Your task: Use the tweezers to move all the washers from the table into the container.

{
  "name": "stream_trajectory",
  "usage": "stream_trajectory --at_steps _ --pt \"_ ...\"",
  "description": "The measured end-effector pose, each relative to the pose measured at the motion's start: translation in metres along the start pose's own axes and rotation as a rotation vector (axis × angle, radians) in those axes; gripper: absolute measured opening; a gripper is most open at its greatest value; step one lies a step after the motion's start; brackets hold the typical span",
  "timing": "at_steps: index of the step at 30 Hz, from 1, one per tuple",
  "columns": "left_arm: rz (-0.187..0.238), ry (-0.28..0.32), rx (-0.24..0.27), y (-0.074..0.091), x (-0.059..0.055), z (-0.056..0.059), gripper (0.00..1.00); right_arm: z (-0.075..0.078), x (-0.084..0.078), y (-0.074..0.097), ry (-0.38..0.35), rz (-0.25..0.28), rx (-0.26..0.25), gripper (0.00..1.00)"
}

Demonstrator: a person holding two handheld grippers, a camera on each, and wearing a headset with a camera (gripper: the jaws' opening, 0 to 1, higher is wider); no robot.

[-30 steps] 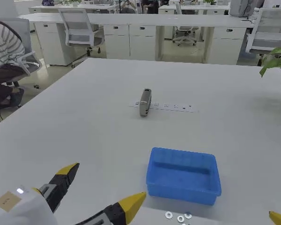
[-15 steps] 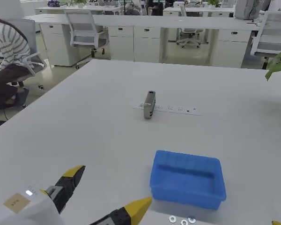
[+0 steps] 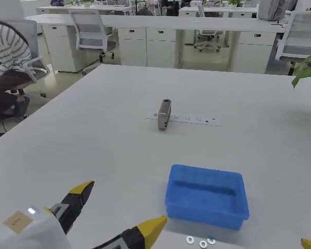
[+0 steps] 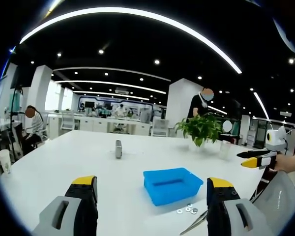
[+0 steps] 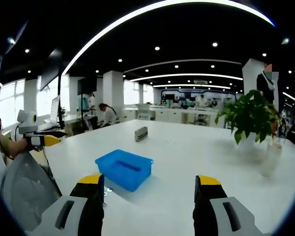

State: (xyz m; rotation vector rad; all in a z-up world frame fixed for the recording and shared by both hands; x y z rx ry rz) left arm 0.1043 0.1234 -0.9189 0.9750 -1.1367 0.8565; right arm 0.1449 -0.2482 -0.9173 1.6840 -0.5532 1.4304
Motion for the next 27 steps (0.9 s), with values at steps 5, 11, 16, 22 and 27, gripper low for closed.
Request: stream_trajectory --at_steps 5,11,16,22,27 --pt "-0.003 0.0 0.0 -0.0001 -0.0002 0.0 0.94 0.0001 0.0009 0.0009 -0.001 0.005 -0.006 0.73" --pt "-0.011 -0.005 0.002 -0.0003 -0.0006 0.0 0.94 0.0012 0.0018 0.002 -0.009 0.018 -0.009 0.73" --pt "-0.011 -0.004 0.001 -0.0003 -0.0004 0.0002 0.93 0.0013 0.0022 0.0021 -0.01 0.022 -0.008 0.73" --pt "0.0 0.003 0.001 0.0003 0.0009 0.0003 0.94 0.0006 0.0026 0.0024 -0.011 0.023 -0.007 0.73" --pt "-0.004 0.0 0.001 -0.0001 0.0008 0.0011 0.94 0.001 0.0033 0.0035 -0.016 0.037 -0.004 0.73"
Point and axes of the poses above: the centre of the closed fingertips' face, and the gripper's own axes: y roughly backward along the fingers, z roughly to its right, x roughly out of its top, the point moved 9 cm from there along y, roughly backward along the fingers, and after that the axes turned 4 degrees about -z, right-handed, at the moved point
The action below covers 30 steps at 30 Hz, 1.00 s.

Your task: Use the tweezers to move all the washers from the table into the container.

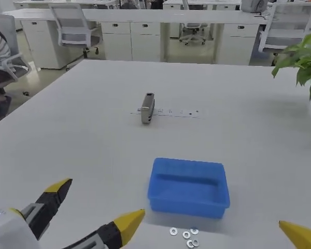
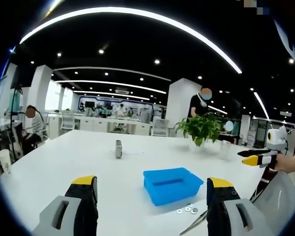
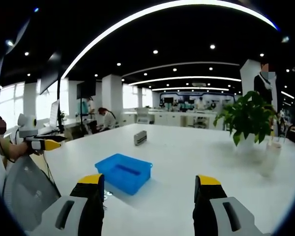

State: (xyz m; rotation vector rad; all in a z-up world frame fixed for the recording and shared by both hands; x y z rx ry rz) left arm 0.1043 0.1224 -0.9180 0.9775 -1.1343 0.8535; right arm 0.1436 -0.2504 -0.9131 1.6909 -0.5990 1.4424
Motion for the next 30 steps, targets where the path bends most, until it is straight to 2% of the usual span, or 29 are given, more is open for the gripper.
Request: stream_trajectory --at_steps 2,4,9,12,14,15,16,17,18,19,20,22,23,24,25,27,28,29,30 --pt "-0.004 0.001 -0.004 0.0 0.0 0.001 0.94 0.0 0.0 0.0 -0.003 0.004 0.002 0.73" --pt "0.015 0.008 -0.019 0.0 0.002 0.003 0.94 0.0 0.001 0.001 -0.006 0.013 0.005 0.73" --pt "0.026 0.028 -0.007 0.001 0.003 0.002 0.94 -0.001 0.001 0.0 -0.007 0.021 0.022 0.73" --pt "0.022 0.017 0.02 0.001 0.002 0.001 0.95 -0.003 0.001 0.0 -0.001 0.015 0.032 0.73" --pt "0.019 0.019 0.022 0.001 0.002 0.0 0.96 -0.004 0.001 -0.001 0.0 0.008 0.044 0.73" --pt "0.002 0.028 0.015 -0.001 0.001 0.001 0.96 -0.004 0.0 -0.002 -0.001 0.0 0.051 0.73" --pt "-0.03 0.034 -0.009 -0.002 -0.002 0.002 0.97 -0.004 -0.001 -0.003 0.002 -0.007 0.053 0.73" --pt "-0.098 0.026 -0.062 -0.003 -0.005 0.005 0.97 -0.004 -0.003 -0.003 0.035 -0.039 0.046 0.73" --pt "-0.144 0.024 -0.073 -0.003 -0.007 0.007 0.96 -0.003 -0.005 -0.003 0.061 -0.07 0.036 0.73" --pt "-0.167 0.002 -0.091 -0.004 -0.009 0.008 0.95 -0.003 -0.007 -0.004 0.073 -0.094 0.037 0.72" --pt "-0.218 -0.016 -0.15 -0.006 -0.01 0.012 0.94 -0.004 -0.01 -0.005 0.079 -0.128 0.038 0.71" --pt "-0.324 -0.026 -0.224 -0.009 -0.015 0.018 0.92 -0.004 -0.013 -0.007 0.114 -0.183 0.033 0.68" --pt "-0.334 -0.033 -0.238 -0.009 -0.015 0.019 0.9 -0.005 -0.014 -0.007 0.13 -0.205 0.034 0.66" --pt "-0.378 -0.065 -0.275 -0.012 -0.017 0.021 0.84 -0.007 -0.014 -0.008 0.145 -0.226 0.047 0.64" --pt "-0.403 -0.081 -0.3 -0.014 -0.018 0.022 0.8 -0.008 -0.015 -0.009 0.153 -0.244 0.052 0.63" --pt "-0.478 -0.107 -0.383 -0.021 -0.023 0.025 0.69 -0.009 -0.016 -0.01 0.185 -0.281 0.066 0.59" --pt "-0.554 -0.134 -0.412 -0.026 -0.028 0.022 0.63 -0.01 -0.018 -0.011 0.212 -0.332 0.073 0.56" --pt "-0.585 -0.162 -0.446 -0.029 -0.031 0.023 0.55 -0.01 -0.02 -0.012 0.235 -0.379 0.07 0.51" --pt "-0.616 -0.191 -0.498 -0.034 -0.035 0.024 0.49 -0.009 -0.025 -0.012 0.26 -0.459 0.074 0.47"
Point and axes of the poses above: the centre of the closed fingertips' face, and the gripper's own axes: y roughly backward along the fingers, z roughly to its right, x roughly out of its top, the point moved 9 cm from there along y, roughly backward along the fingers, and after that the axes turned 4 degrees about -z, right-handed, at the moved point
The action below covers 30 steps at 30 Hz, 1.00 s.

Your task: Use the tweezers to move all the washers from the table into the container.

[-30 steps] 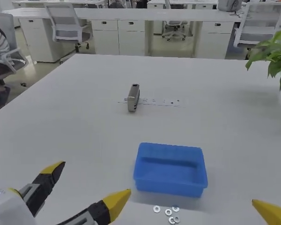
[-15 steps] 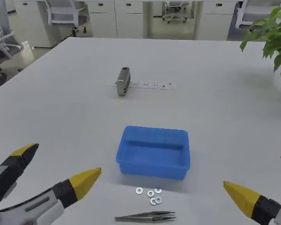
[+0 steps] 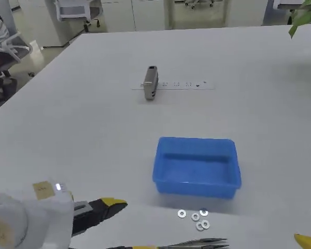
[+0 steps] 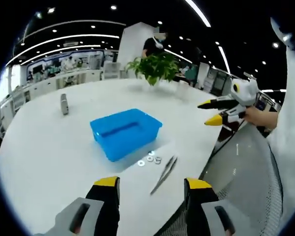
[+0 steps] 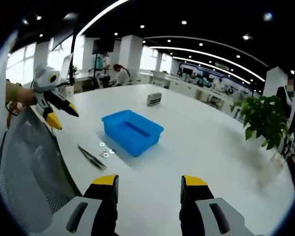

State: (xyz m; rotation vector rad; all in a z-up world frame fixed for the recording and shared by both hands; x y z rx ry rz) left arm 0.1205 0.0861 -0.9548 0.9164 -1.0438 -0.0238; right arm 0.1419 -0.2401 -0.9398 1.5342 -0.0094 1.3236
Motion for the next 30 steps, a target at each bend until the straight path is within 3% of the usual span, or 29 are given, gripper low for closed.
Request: stream_trajectory --at_steps 2,4,5,9,11,14,20,27,30 --pt "-0.053 -0.037 -0.025 -0.01 -0.001 -0.005 0.42 -0.002 -0.002 -0.004 0.001 -0.06 0.019 0.41" --pt "-0.101 -0.059 -0.055 -0.018 -0.002 -0.008 0.39 -0.005 0.003 -0.006 -0.049 -0.031 0.057 0.39" --pt "-0.127 -0.099 -0.063 -0.023 -0.002 -0.01 0.36 -0.007 0.005 -0.006 -0.065 -0.021 0.066 0.35" --pt "-0.234 -0.234 -0.087 -0.038 -0.001 -0.011 0.27 -0.013 0.013 -0.013 -0.044 -0.014 0.1 0.25" --pt "-0.271 -0.272 -0.117 -0.045 -0.003 -0.009 0.26 -0.017 0.015 -0.018 -0.034 -0.019 0.117 0.23" --pt "-0.321 -0.312 -0.124 -0.053 -0.005 -0.009 0.23 -0.023 0.019 -0.023 -0.019 -0.009 0.153 0.22" --pt "-0.372 -0.367 -0.118 -0.063 -0.005 -0.007 0.11 -0.031 0.023 -0.034 0.061 -0.036 0.196 0.21" --pt "-0.417 -0.468 -0.097 -0.067 -0.005 -0.005 0.02 -0.032 0.026 -0.044 0.077 -0.028 0.239 0.21" --pt "-0.417 -0.502 -0.093 -0.068 -0.004 -0.004 0.0 -0.034 0.025 -0.048 0.089 -0.034 0.256 0.22"
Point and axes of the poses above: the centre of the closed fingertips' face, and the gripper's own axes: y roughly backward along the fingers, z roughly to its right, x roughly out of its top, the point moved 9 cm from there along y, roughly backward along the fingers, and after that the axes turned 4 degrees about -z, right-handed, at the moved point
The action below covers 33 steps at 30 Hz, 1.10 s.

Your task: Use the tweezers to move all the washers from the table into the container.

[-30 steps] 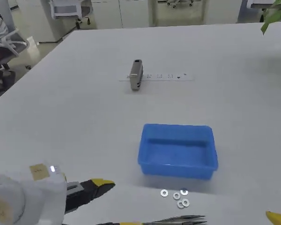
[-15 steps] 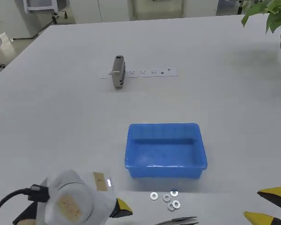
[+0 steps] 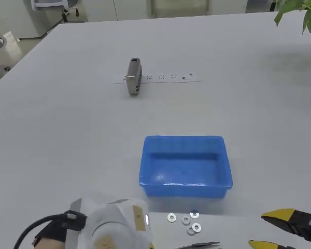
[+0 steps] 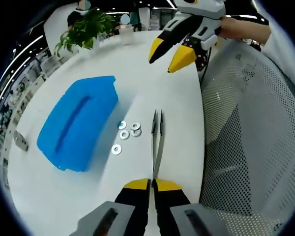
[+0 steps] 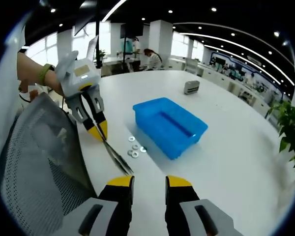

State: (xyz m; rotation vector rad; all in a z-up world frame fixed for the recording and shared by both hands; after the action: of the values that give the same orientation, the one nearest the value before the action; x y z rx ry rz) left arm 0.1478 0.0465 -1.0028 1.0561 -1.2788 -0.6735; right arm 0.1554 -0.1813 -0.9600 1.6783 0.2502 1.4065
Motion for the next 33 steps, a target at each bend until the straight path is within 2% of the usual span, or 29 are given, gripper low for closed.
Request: stream_trajectory --at_steps 3,4,6,10,17,24,29,33 --pt "-0.019 -0.052 0.01 -0.001 0.001 0.0 0.0 -0.001 -0.001 -0.002 0.013 -0.003 0.016 0.22" --pt "-0.029 -0.093 0.015 0.0 0.002 0.001 0.0 -0.002 -0.001 -0.003 0.016 -0.002 0.021 0.22" --pt "-0.039 -0.107 0.0 0.0 0.003 0.003 0.0 -0.003 -0.001 -0.005 0.022 -0.002 0.032 0.22" --pt "-0.033 -0.123 0.0 0.004 0.005 0.003 0.0 -0.006 0.001 -0.007 0.03 0.003 0.051 0.22" --pt "0.031 -0.081 0.005 0.029 0.014 0.004 0.0 -0.012 0.003 -0.01 0.045 0.008 0.084 0.22" --pt "0.104 -0.06 0.017 0.058 0.031 0.007 0.0 -0.017 0.007 -0.014 0.074 0.018 0.125 0.2" --pt "0.13 -0.089 0.017 0.071 0.048 0.011 0.0 -0.022 0.012 -0.02 0.1 0.026 0.159 0.18" --pt "0.125 -0.135 0.006 0.073 0.061 0.015 0.0 -0.029 0.016 -0.028 0.123 0.035 0.196 0.15"
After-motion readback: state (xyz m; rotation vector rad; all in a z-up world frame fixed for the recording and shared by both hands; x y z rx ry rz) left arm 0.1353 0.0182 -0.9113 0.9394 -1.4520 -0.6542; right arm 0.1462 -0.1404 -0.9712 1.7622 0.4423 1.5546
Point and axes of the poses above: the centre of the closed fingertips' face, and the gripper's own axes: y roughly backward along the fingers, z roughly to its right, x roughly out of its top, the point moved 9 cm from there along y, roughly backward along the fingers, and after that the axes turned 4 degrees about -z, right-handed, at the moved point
